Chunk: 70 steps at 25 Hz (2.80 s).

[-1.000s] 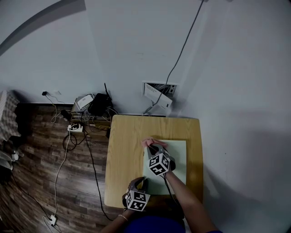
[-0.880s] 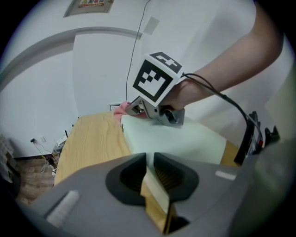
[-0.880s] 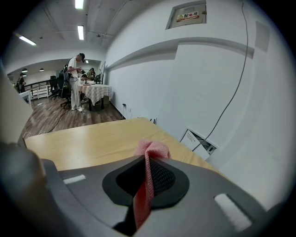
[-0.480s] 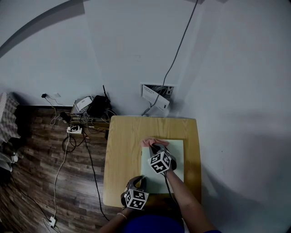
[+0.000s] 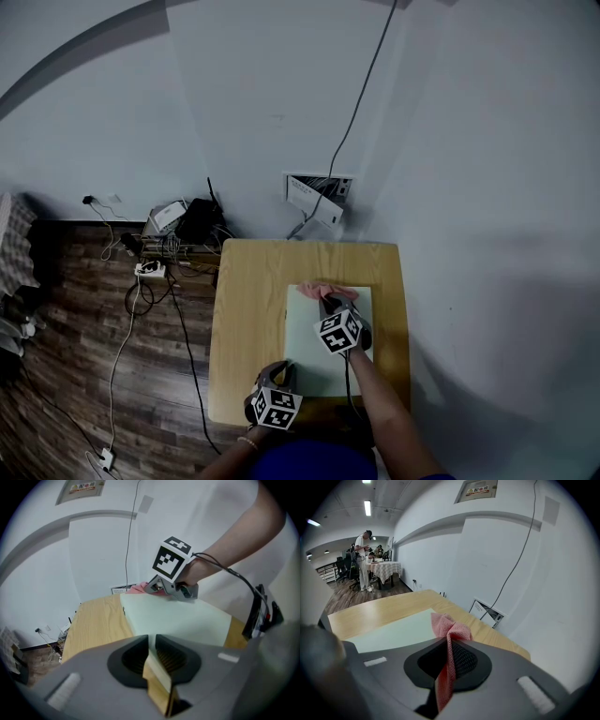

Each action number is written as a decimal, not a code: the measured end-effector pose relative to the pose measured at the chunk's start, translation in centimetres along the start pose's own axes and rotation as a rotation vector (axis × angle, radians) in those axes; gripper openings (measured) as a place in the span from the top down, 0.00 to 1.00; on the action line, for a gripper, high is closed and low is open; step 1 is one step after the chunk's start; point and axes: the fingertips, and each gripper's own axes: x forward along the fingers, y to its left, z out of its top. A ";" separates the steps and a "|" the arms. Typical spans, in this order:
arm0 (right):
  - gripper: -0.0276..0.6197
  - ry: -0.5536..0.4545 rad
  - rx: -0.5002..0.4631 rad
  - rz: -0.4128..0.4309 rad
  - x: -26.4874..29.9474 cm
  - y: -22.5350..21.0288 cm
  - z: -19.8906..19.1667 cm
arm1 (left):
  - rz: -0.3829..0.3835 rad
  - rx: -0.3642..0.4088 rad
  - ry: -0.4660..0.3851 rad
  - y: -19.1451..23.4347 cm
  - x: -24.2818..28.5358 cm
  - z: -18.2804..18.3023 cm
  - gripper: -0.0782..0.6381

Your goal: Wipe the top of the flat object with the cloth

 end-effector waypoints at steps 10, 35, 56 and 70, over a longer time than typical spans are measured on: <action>0.94 0.031 0.058 -0.068 -1.7 -3.4 -3.4 | 0.006 0.015 0.007 -0.3 0.1 0.0 0.84; 0.94 0.061 0.193 -0.193 -4.4 -7.6 -7.9 | -0.012 0.034 0.012 -0.7 0.0 0.0 0.84; 0.93 -0.214 0.254 -0.110 -8.1 -4.8 -1.3 | -0.015 0.042 0.003 -0.7 0.0 0.1 0.84; 0.93 -0.206 0.008 0.166 -6.5 7.0 3.3 | -0.016 0.048 0.000 -0.7 -0.2 0.2 0.84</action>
